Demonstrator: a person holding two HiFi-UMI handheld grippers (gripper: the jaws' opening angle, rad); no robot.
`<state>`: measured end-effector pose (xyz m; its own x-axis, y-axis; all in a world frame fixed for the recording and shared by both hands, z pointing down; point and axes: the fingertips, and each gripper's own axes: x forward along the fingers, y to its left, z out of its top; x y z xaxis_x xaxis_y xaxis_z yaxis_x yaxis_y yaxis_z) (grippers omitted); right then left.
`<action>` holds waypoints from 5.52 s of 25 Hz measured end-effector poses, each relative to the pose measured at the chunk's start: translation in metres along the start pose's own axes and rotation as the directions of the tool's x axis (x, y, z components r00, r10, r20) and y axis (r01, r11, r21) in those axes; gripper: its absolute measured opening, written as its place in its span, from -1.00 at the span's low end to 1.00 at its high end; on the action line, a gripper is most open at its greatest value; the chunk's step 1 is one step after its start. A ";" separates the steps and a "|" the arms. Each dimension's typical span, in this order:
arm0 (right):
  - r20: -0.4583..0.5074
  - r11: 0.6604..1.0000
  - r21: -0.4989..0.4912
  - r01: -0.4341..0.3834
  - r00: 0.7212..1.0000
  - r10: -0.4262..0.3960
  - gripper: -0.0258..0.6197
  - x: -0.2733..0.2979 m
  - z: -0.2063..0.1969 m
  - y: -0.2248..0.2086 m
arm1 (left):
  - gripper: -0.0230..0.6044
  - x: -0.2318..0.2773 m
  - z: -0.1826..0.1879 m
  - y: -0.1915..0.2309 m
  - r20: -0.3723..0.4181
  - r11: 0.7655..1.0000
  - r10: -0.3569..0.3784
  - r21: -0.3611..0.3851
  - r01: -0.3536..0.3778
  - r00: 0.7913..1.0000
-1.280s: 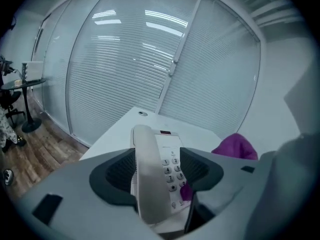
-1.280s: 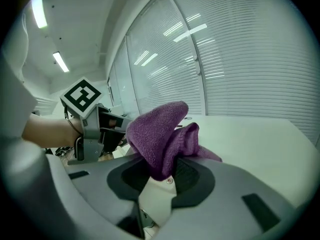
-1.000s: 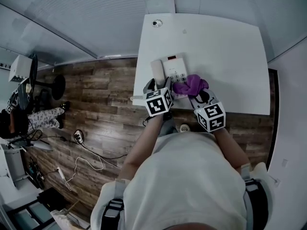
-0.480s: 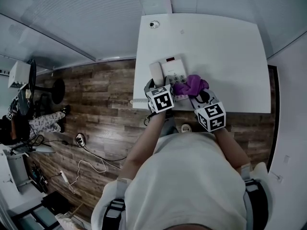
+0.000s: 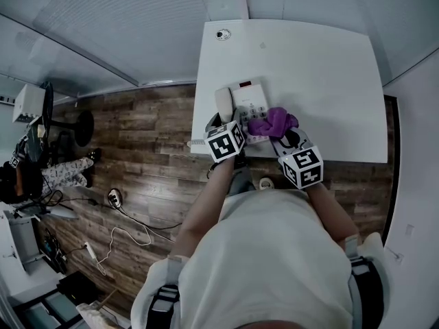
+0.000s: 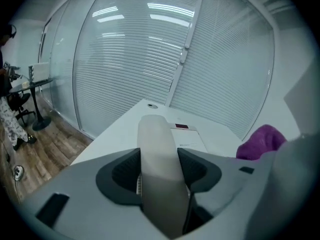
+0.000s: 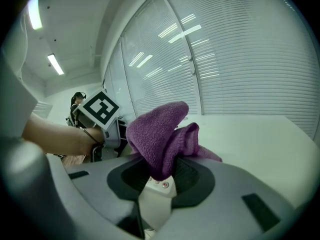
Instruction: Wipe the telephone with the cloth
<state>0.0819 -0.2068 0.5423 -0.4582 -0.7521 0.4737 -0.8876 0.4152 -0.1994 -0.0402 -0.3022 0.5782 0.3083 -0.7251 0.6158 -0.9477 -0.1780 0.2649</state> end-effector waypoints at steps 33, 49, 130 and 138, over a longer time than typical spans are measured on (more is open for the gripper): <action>0.159 0.995 -0.061 -0.075 0.984 0.084 -0.56 -0.022 0.068 0.022 | -0.21 -0.136 0.021 -0.027 0.367 0.632 -0.549 -0.405 0.660 0.751; 0.278 0.981 -0.027 -0.191 0.942 0.191 -0.56 -0.026 0.114 0.065 | -0.21 -0.197 0.006 -0.042 0.543 0.379 -0.638 -0.395 0.837 0.545; -0.219 0.578 -0.318 -0.752 0.651 0.726 -0.57 -0.056 0.047 0.173 | -0.21 -0.204 0.043 -0.035 0.660 0.272 -0.588 -0.384 0.883 0.468; -0.276 0.509 -0.366 -0.779 0.613 0.740 -0.57 -0.064 0.041 0.180 | -0.21 -0.206 0.042 -0.031 0.653 0.280 -0.594 -0.380 0.881 0.471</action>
<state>-0.0502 -0.1048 0.4412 -0.9250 -0.0126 0.3798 -0.0776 0.9847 -0.1563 -0.0777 -0.1753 0.4120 0.6538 -0.6698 -0.3519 0.0373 -0.4360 0.8992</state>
